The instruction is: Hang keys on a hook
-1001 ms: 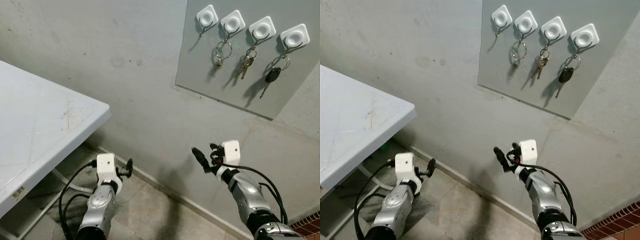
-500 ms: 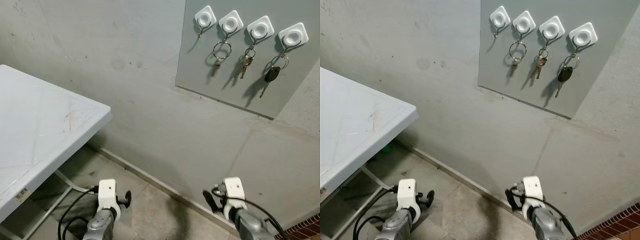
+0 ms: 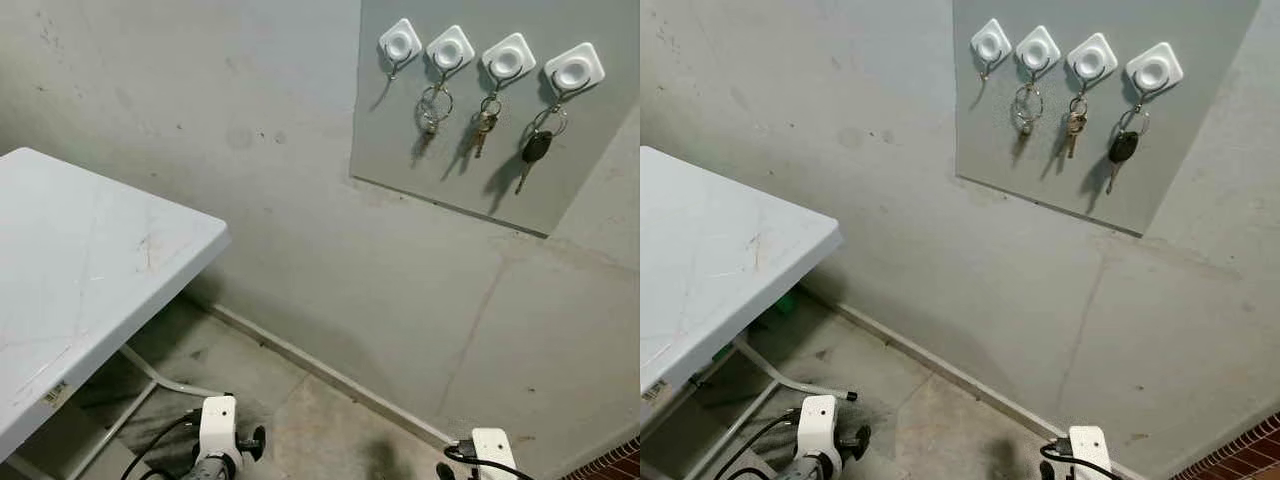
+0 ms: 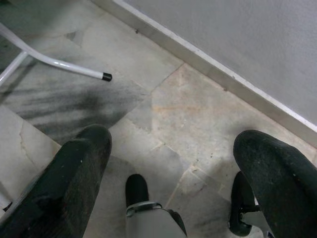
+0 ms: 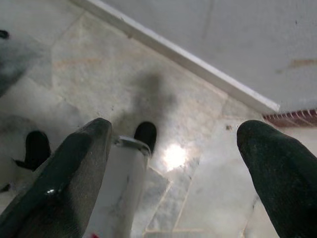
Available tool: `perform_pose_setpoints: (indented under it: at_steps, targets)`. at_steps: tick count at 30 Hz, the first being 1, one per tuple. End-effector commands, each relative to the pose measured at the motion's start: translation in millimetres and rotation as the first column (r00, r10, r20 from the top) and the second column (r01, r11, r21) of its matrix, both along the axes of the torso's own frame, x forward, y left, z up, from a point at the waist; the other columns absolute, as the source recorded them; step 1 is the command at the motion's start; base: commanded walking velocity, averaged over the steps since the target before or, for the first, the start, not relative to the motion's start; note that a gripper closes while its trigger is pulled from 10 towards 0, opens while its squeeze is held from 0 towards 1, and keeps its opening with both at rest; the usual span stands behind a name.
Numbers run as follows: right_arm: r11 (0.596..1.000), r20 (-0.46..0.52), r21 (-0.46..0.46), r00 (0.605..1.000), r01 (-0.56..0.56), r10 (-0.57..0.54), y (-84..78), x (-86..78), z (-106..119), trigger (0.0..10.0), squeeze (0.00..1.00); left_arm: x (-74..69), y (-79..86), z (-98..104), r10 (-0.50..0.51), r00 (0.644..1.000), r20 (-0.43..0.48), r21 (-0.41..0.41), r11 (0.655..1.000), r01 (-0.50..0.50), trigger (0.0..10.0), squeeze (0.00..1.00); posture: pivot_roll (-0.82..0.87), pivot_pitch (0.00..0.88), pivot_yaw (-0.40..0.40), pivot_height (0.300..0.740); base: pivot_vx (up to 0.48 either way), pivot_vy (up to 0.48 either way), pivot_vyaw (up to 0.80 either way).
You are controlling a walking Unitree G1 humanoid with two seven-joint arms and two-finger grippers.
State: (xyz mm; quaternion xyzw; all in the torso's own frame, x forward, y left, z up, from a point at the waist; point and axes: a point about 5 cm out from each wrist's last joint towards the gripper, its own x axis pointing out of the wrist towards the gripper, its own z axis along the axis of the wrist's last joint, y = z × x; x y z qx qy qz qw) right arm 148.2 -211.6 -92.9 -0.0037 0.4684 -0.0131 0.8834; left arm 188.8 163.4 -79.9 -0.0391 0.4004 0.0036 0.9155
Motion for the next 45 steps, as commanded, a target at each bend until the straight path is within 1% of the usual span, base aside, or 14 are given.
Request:
perform_pose_setpoints:
  at_steps: [1, 2, 4, 6, 13, 20, 28, 45]
  targets:
    - [0.999, -0.048, -0.038, 0.999, -0.018, 0.016, 0.7, -4.9, -3, 10.0, 0.00, -2.5, 5.3, -1, 0.017, 1.000, -0.002, 0.005, 1.000, -0.017, 10.0, 0.00, -0.03, 0.000, 0.021, 0.740, 0.000, 0.000, 0.00]
    - [0.998, -0.054, -0.047, 0.998, -0.033, 0.031, 1.6, -5.5, -3, 10.0, 0.00, -2.5, 5.4, -1, 0.018, 1.000, -0.002, 0.005, 1.000, -0.018, 10.0, 0.00, -0.03, 0.000, 0.020, 0.740, 0.000, 0.000, 0.00]
    - [0.999, -0.057, -0.033, 0.998, -0.033, 0.031, 4.3, -5.5, -4, 10.0, 0.00, -2.6, 5.5, -1, 0.025, 1.000, -0.001, 0.001, 1.000, -0.025, 10.0, 0.00, -0.03, 0.000, 0.019, 0.740, 0.000, 0.000, -0.65]
    - [0.998, -0.056, -0.045, 0.997, -0.053, 0.050, 5.8, -4.5, -4, 10.0, 0.00, -3.4, 5.6, -1, 0.041, 0.999, -0.003, -0.011, 0.999, -0.041, 10.0, 0.00, -0.03, 0.000, 0.020, 0.740, 0.000, 0.000, -0.74]
    - [0.998, -0.059, -0.040, 0.997, -0.058, 0.055, 7.7, -3.6, -4, 10.0, 0.00, -2.6, 4.9, -1, 0.052, 0.999, 0.008, -0.033, 0.998, -0.052, 10.0, 0.00, -0.03, 0.000, 0.016, 0.740, 0.000, 0.000, -0.74]
    - [0.996, -0.063, -0.051, 0.995, -0.077, 0.074, 8.5, -2.3, -4, 10.0, 0.00, -1.1, 5.3, 0, 0.052, 0.999, 0.011, -0.029, 0.998, -0.052, 10.0, 0.00, -0.03, 0.000, 0.013, 0.740, 0.000, 0.000, -0.75]
    - [0.992, -0.062, -0.054, 0.992, -0.114, 0.110, 13.6, -0.6, -4, 10.0, 0.00, 2.1, 5.5, 2, 0.041, 0.999, 0.018, -0.026, 0.999, -0.040, 10.0, 0.00, -0.04, 0.000, 0.018, 0.740, 0.000, 0.000, -0.75]
    - [0.989, -0.073, -0.060, 0.989, -0.134, 0.130, 16.7, -2.1, -5, 10.0, 0.00, 5.9, 6.8, 4, 0.023, 0.999, 0.026, -0.012, 1.000, -0.023, 10.0, 0.00, -0.05, 0.000, 0.022, 0.740, 0.000, 0.000, -0.75]
